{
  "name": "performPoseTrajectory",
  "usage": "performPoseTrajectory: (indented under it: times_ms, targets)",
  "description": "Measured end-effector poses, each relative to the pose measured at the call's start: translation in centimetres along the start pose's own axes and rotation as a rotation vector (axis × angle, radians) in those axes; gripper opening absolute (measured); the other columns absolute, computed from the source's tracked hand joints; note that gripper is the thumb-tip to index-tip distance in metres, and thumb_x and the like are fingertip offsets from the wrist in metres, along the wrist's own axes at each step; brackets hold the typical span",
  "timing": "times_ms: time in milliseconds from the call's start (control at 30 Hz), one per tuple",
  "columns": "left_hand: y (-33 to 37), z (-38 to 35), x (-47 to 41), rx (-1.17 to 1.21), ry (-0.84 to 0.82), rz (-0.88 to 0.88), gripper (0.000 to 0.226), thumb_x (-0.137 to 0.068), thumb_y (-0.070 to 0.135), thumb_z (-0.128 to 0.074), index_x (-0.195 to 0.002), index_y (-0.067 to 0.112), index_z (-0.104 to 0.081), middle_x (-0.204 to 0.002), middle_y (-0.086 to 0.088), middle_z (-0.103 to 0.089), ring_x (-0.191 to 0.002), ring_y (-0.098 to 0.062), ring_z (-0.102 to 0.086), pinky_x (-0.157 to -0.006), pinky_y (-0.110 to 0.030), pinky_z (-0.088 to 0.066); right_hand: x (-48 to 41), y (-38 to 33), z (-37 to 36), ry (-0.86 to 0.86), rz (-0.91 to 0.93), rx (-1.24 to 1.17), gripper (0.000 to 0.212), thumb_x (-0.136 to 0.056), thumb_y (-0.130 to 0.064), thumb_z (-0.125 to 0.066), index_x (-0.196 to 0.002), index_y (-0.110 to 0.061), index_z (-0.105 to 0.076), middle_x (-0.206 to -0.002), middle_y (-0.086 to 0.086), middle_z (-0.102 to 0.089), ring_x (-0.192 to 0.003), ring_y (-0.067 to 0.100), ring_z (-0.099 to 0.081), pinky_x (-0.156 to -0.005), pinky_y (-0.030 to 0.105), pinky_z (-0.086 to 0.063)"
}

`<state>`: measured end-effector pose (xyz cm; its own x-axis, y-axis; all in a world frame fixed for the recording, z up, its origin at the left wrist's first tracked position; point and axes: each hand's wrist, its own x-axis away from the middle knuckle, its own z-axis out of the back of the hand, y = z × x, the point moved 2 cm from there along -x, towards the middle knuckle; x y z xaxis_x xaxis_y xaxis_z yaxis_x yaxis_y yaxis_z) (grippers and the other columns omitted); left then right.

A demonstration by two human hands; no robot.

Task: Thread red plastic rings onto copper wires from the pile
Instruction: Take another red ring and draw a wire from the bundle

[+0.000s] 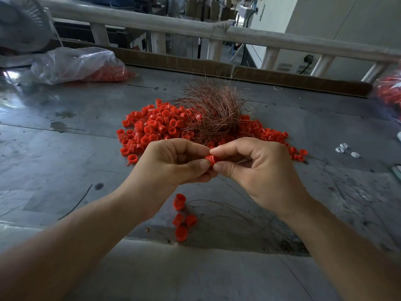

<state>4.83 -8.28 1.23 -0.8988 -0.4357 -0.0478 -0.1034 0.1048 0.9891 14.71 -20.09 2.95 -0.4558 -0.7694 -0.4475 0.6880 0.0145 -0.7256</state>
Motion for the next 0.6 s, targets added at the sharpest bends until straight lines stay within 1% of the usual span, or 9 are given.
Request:
performPoseTrajectory:
  times_ms: [133,233,367,467,533,600]
  targets:
    - [0.05,-0.04,0.11,0.027,-0.027,0.014,0.016,-0.058,0.010,-0.065,-0.071,0.011,-0.074,-0.071,-0.013,-0.072,-0.067,-0.020,-0.070,-0.057,-0.019,-0.054,0.08,-0.32,0.05,0.042,0.091,0.098,0.020,-0.069,-0.013,-0.073,-0.089,-0.010,-0.072,-0.080,-0.010,-0.065,-0.080,0.005,-0.063,-0.069,0.013,-0.051]
    - [0.01,-0.09,0.30,0.046,-0.040,0.029,0.017,-0.057,0.012,-0.065,-0.072,0.010,-0.074,-0.070,-0.013,-0.071,-0.065,-0.020,-0.070,-0.055,-0.019,-0.054,0.14,-0.46,0.06,0.065,0.117,0.122,0.021,-0.066,-0.018,-0.071,-0.085,-0.008,-0.072,-0.076,-0.009,-0.064,-0.078,0.006,-0.063,-0.066,0.013,-0.050]
    - [-0.10,-0.04,0.34,0.037,-0.013,0.050,0.014,-0.057,0.008,-0.065,-0.069,0.007,-0.072,-0.069,-0.017,-0.070,-0.062,-0.022,-0.070,-0.053,-0.019,-0.054,0.28,-0.29,-0.29,0.065,0.129,0.150,0.022,-0.064,-0.019,-0.073,-0.082,-0.006,-0.072,-0.076,-0.007,-0.065,-0.078,0.007,-0.062,-0.066,0.013,-0.050]
    - [-0.08,-0.04,0.23,0.058,-0.008,0.078,0.015,-0.056,0.007,-0.065,-0.069,0.006,-0.072,-0.069,-0.017,-0.070,-0.062,-0.022,-0.070,-0.054,-0.020,-0.054,0.17,-0.10,-0.24,0.048,0.122,0.129,0.022,-0.064,-0.019,-0.074,-0.083,-0.006,-0.072,-0.077,-0.006,-0.066,-0.079,0.006,-0.063,-0.067,0.013,-0.051]
    - [-0.01,-0.13,0.10,0.081,-0.023,0.093,0.015,-0.057,0.008,-0.065,-0.069,0.006,-0.073,-0.069,-0.016,-0.070,-0.064,-0.021,-0.070,-0.055,-0.020,-0.054,0.00,-0.03,-0.02,0.036,0.111,0.102,0.024,-0.064,-0.020,-0.075,-0.085,-0.008,-0.072,-0.077,-0.011,-0.064,-0.079,0.005,-0.063,-0.067,0.012,-0.050]
    - [-0.01,-0.18,0.05,0.095,-0.040,0.098,0.015,-0.057,0.008,-0.064,-0.069,0.008,-0.074,-0.069,-0.014,-0.071,-0.065,-0.020,-0.070,-0.055,-0.019,-0.054,-0.12,0.02,0.16,0.015,0.083,0.044,0.026,-0.065,-0.025,-0.073,-0.088,-0.014,-0.070,-0.077,-0.015,-0.062,-0.077,0.004,-0.064,-0.066,0.012,-0.050]
